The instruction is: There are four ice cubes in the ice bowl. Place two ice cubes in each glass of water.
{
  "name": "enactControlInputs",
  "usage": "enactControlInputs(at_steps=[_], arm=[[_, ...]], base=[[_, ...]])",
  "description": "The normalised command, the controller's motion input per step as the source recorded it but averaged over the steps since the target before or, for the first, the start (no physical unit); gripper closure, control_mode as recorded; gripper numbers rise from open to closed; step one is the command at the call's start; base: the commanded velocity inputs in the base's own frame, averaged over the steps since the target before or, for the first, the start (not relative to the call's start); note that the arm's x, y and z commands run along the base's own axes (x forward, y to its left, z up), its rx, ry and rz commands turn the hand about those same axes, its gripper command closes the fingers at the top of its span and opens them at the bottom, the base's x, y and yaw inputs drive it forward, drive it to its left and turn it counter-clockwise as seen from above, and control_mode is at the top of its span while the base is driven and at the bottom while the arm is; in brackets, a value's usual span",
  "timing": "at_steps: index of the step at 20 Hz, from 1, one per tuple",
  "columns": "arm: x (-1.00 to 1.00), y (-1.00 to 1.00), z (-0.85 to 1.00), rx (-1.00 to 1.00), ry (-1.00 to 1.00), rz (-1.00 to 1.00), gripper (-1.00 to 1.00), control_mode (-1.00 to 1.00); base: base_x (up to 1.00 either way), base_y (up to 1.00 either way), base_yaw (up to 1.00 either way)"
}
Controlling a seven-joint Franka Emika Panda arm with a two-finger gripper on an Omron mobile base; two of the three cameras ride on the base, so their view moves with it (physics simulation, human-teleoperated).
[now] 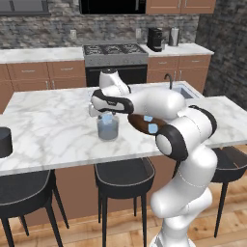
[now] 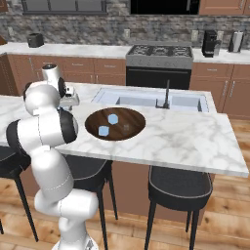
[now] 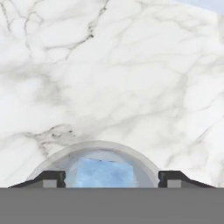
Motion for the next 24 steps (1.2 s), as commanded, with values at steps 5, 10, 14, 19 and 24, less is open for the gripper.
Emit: enactControlInputs(at_steps=[5, 10, 14, 19, 24], arm=[[-0.03, 0.00, 0.06, 0.00, -0.03, 0.00, -1.00, -1.00], [-0.01, -0.01, 0.21, 0.01, -0.02, 0.00, -1.00, -1.00], [-0.14, -0.18, 0.25, 0.04, -0.08, 0.00, -1.00, -1.00], [-0.21, -0.16, 0.07, 0.01, -0.05, 0.00, -1.00, -1.00], [-0.33, -0.22, 0.03, 0.00, -0.11, 0.00, -1.00, -1.00]], base=[[0.00, 0.00, 0.00], [0.00, 0.00, 0.00], [0.00, 0.00, 0.00], [0.00, 0.00, 0.00], [0.00, 0.00, 0.00]])
